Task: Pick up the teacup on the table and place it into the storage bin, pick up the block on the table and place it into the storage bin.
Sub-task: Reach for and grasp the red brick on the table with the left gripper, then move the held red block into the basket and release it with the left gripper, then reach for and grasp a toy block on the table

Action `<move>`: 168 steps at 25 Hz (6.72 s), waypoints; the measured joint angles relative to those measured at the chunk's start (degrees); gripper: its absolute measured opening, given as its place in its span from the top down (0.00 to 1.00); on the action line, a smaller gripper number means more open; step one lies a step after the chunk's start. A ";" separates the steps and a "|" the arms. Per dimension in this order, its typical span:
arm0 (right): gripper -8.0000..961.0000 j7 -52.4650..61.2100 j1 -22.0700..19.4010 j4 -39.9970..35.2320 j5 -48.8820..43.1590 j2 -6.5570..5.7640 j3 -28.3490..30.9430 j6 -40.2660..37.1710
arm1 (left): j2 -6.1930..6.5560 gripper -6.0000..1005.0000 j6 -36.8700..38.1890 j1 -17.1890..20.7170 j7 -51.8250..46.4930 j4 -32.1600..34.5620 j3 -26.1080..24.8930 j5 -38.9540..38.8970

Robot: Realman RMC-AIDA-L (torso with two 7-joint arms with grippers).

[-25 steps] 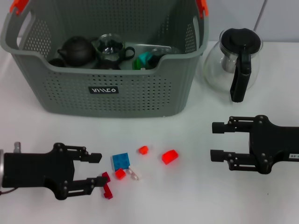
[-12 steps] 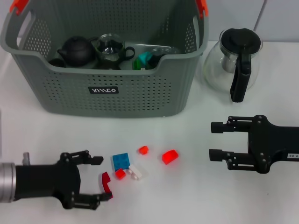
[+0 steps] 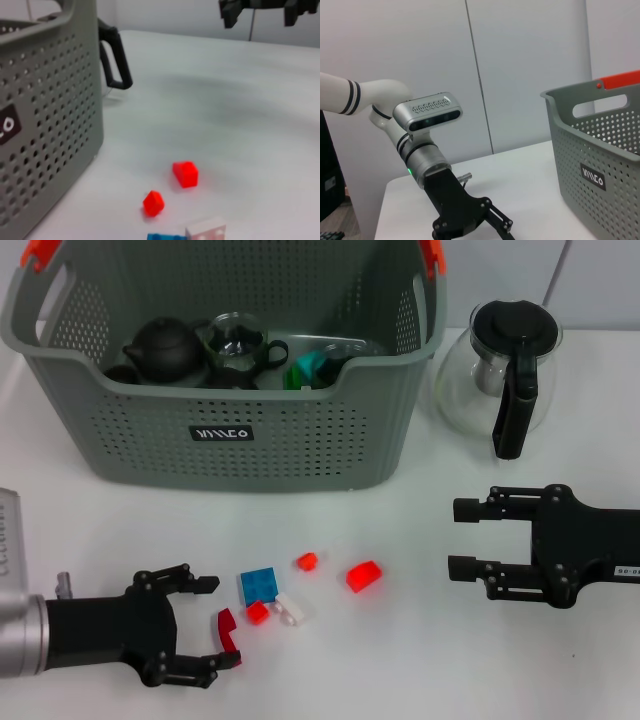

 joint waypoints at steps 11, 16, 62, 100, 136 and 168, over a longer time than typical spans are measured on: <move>0.28 0.00 0.00 0.52 0.00 -0.09 0.00 0.03 | -0.02 0.09 -3.66 0.01 -0.22 0.57 3.13 0.12; 0.28 0.00 0.00 0.53 0.00 -0.09 0.00 0.03 | -0.09 0.10 -3.79 0.04 -0.23 0.59 3.40 0.12; 0.28 0.24 0.13 0.52 0.14 -0.36 0.00 -0.04 | 0.77 0.34 18.49 -3.32 -6.50 -8.79 -5.56 -10.96; 0.28 0.23 1.49 0.59 0.45 0.36 0.00 0.82 | 0.97 0.20 -19.49 -26.19 -73.84 -26.40 10.13 16.93; 0.28 0.26 1.41 1.22 0.00 0.53 0.00 2.23 | -0.12 0.16 -2.99 -4.34 -21.48 -13.69 15.35 1.74; 0.28 0.26 0.97 1.31 0.33 0.46 0.00 2.96 | 0.19 0.16 -20.92 -3.74 -21.16 -10.86 26.40 1.38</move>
